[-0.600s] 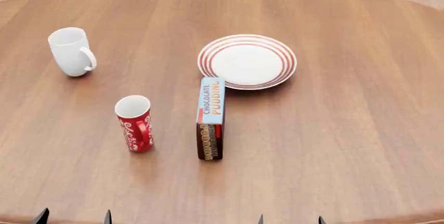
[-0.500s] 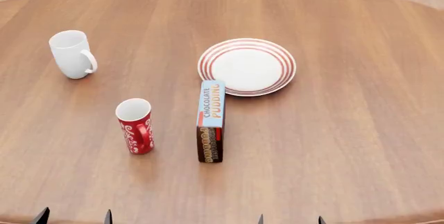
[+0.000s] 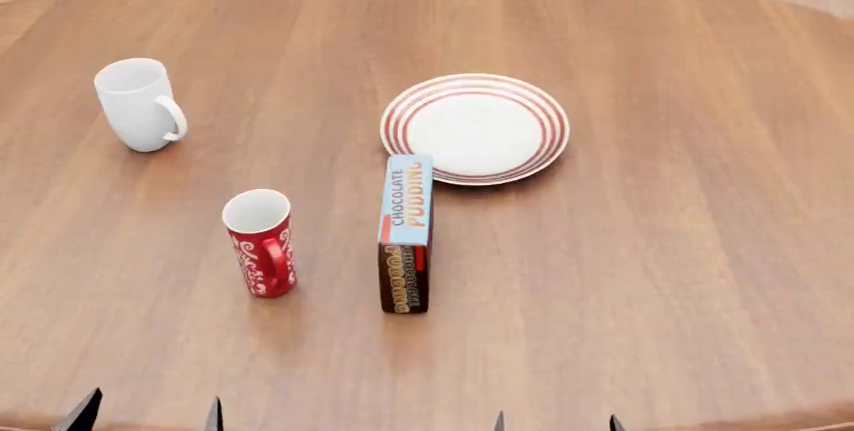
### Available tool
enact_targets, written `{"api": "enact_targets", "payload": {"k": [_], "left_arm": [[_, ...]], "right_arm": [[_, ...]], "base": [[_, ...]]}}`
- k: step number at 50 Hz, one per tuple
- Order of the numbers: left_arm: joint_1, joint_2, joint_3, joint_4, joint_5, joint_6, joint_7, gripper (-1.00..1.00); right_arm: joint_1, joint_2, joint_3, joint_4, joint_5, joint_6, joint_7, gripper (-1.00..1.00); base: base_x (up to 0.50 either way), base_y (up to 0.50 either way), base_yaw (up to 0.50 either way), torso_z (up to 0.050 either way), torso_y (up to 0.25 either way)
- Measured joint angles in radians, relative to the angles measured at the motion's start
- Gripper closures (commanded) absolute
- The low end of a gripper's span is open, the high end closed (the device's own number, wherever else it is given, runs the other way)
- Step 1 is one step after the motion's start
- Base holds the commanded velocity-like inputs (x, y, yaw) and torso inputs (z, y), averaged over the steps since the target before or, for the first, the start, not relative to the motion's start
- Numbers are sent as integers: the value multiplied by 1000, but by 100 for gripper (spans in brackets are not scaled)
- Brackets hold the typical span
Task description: Pick up the red mug and put it on the plate
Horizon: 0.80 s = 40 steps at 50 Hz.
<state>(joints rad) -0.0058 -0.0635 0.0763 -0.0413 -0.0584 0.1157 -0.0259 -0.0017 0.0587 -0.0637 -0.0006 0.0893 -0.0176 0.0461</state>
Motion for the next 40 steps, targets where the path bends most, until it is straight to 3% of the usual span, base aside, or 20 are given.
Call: {"api": "enact_targets", "payload": {"k": [40], "left_arm": [[-40, -40, 59, -178, 57, 432, -91, -100]], "right_arm": [[4, 50, -57, 5, 56, -11, 42, -100]], "base": [[0, 0, 0, 0, 0]]}}
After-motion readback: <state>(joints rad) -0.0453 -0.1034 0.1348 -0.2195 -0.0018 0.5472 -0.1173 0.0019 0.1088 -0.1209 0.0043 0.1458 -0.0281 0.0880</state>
